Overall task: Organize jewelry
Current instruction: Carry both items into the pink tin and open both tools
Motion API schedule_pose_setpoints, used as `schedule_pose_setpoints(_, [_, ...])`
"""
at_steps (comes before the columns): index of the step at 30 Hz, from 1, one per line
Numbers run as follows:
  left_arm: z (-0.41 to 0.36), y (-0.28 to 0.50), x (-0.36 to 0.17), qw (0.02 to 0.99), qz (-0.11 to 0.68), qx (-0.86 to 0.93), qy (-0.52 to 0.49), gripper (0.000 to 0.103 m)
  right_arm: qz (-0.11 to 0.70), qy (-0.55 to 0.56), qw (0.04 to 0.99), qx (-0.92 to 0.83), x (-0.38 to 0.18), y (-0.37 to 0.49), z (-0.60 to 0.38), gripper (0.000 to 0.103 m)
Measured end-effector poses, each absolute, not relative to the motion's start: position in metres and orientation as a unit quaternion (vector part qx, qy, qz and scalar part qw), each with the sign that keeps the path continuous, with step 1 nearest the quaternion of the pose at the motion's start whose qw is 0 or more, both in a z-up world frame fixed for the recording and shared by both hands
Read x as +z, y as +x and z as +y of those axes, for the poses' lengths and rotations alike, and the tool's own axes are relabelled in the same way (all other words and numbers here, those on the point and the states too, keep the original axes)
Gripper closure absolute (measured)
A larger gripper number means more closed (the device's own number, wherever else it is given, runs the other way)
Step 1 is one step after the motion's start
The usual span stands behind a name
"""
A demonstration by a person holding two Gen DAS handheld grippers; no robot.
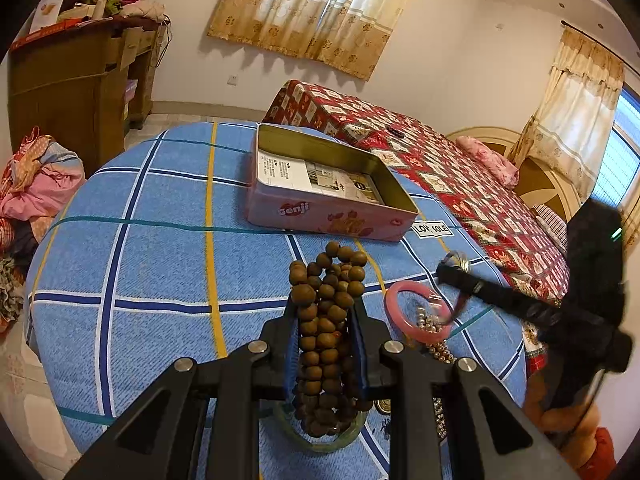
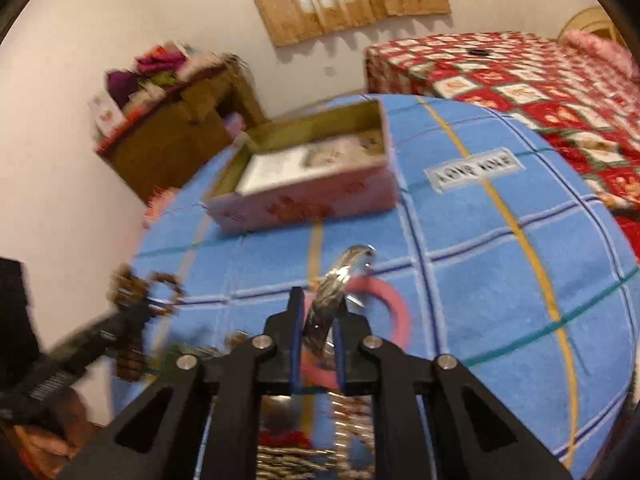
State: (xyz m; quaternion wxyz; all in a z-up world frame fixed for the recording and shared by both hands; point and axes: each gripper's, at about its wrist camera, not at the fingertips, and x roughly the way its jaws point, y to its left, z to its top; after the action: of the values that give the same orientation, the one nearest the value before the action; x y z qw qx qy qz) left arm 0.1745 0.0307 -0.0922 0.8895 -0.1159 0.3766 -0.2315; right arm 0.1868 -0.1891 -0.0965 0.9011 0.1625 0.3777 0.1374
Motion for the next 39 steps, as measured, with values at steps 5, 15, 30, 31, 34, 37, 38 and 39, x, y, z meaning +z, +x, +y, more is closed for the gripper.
schedule_pose_setpoints(5, [0.029, 0.174, -0.091, 0.891, 0.374, -0.23, -0.113, 0.08, 0.342, 0.181, 0.898, 0.209, -0.057, 0.192, -0.175, 0.091])
schedule_pose_setpoints(15, [0.02, 0.187, -0.081, 0.898, 0.356, -0.245, -0.089, 0.08, 0.326, 0.159, 0.91, 0.203, -0.036, 0.211, -0.168, 0.091])
schedule_pose_setpoints(30, [-0.018, 0.309, -0.082, 0.901, 0.335, -0.265, -0.074, 0.08, 0.347, 0.137, 0.916, 0.146, -0.065, 0.321, -0.183, 0.09])
schedule_pose_setpoints(31, [-0.021, 0.316, -0.086, 0.901, 0.34, -0.262, -0.067, 0.08, 0.354, 0.134, 0.914, 0.145, -0.071, 0.326, -0.182, 0.09])
schedule_pose_setpoints(34, [-0.026, 0.333, -0.099, 0.896, 0.36, -0.253, -0.058, 0.08, 0.375, 0.113, 0.91, 0.135, -0.088, 0.338, -0.176, 0.09])
schedule_pose_setpoints(37, [-0.029, 0.343, -0.108, 0.897, 0.372, -0.235, -0.04, 0.08, 0.386, 0.116, 0.904, 0.142, -0.101, 0.343, -0.177, 0.09])
schedule_pose_setpoints(38, [-0.03, 0.344, -0.109, 0.902, 0.37, -0.22, -0.025, 0.08, 0.387, 0.116, 0.903, 0.142, -0.102, 0.344, -0.176, 0.091])
schedule_pose_setpoints(39, [-0.031, 0.347, -0.11, 0.903, 0.373, -0.213, -0.018, 0.08, 0.388, 0.11, 0.904, 0.142, -0.103, 0.345, -0.175, 0.09])
